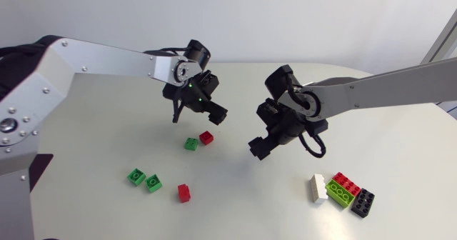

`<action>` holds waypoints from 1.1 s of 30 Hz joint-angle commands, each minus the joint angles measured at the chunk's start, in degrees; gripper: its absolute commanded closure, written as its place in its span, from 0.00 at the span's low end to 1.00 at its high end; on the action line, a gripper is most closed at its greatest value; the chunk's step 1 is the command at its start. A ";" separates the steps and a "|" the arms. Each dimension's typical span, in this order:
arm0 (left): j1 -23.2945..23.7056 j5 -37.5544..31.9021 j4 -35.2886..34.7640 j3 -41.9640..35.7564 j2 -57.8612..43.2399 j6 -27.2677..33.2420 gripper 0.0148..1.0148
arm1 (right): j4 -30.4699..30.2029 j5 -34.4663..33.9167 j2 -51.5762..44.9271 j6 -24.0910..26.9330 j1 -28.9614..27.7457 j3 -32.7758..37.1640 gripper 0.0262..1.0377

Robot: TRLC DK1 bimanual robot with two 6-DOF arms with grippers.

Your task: Sort duplo bricks by size, large to the right and small to the left

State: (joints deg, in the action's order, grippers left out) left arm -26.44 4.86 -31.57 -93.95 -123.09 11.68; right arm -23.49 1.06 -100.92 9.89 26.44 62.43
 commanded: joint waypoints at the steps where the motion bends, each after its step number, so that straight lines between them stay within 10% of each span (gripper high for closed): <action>1: -1.07 0.85 -4.99 -4.66 -5.15 -1.75 0.16 | 0.55 -0.09 2.66 0.83 -0.86 -2.49 0.08; 3: -1.07 0.85 -6.48 -4.84 -5.85 -1.66 0.24 | 0.28 -0.01 4.24 1.10 -1.21 -3.46 0.08; 7: 0.77 0.85 -8.51 -2.82 -5.94 -1.58 0.73 | 0.02 0.17 6.09 1.62 -1.83 -5.22 0.08; 22: 8.77 2.34 -10.70 44.03 28.43 4.40 0.76 | 1.34 0.87 10.84 2.15 -1.83 -11.46 0.08; 30: 14.83 3.49 -8.86 36.65 38.62 5.10 0.73 | 1.07 0.87 8.46 0.74 10.21 -7.85 0.08; 33: 19.05 3.57 -5.78 33.22 31.68 7.21 0.53 | -0.60 0.87 6.27 -0.22 15.22 -4.87 0.08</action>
State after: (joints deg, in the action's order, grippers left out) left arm -9.63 8.23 -37.47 -59.29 -86.59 16.75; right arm -22.79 1.72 -92.29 11.09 39.27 55.22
